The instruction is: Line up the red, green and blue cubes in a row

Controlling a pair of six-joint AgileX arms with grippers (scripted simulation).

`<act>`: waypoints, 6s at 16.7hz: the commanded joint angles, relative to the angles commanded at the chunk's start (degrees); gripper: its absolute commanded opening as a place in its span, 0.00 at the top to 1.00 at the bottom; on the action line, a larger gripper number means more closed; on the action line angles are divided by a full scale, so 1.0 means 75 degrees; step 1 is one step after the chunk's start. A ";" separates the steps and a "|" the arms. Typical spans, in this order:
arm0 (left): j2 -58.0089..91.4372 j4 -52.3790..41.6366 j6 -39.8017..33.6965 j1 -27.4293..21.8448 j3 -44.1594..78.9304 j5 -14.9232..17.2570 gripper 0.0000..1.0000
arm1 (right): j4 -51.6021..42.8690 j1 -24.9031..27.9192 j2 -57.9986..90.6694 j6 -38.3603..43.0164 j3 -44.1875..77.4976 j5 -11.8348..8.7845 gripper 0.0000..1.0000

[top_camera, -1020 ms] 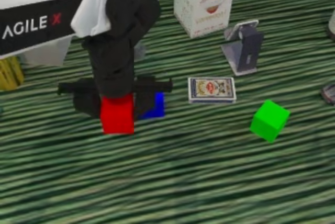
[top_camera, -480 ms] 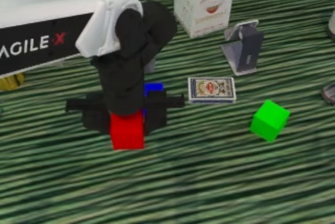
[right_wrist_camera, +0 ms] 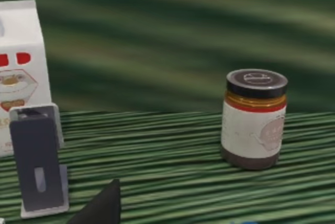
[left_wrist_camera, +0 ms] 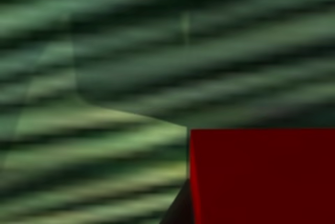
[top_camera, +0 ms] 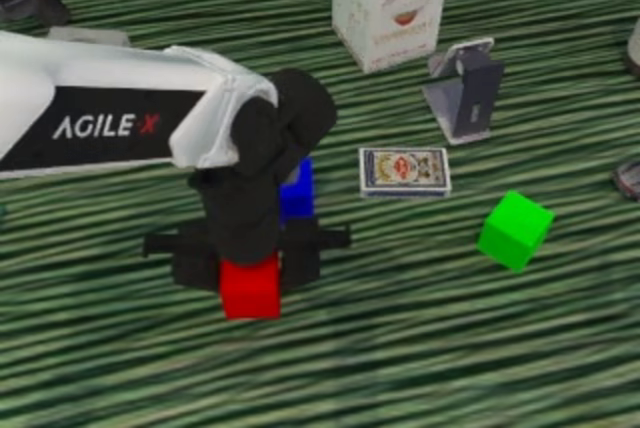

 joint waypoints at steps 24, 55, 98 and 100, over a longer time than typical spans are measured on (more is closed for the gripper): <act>0.0045 0.0093 -0.0001 -0.0004 -0.0072 -0.0002 0.00 | 0.0000 0.0000 0.0000 0.0000 0.0000 0.0000 0.00; -0.7415 0.1633 0.1025 0.2791 -0.4069 -0.0137 0.00 | -0.3822 0.1267 0.6577 -0.1720 0.5188 -0.0028 0.00; -1.5073 0.6361 0.4933 0.5061 -0.9593 0.0103 0.00 | -0.6374 0.2851 1.6322 -0.3889 1.0696 0.0019 0.60; -1.5073 0.6361 0.4933 0.5061 -0.9593 0.0103 0.00 | -0.6374 0.2851 1.6322 -0.3889 1.0696 0.0019 0.75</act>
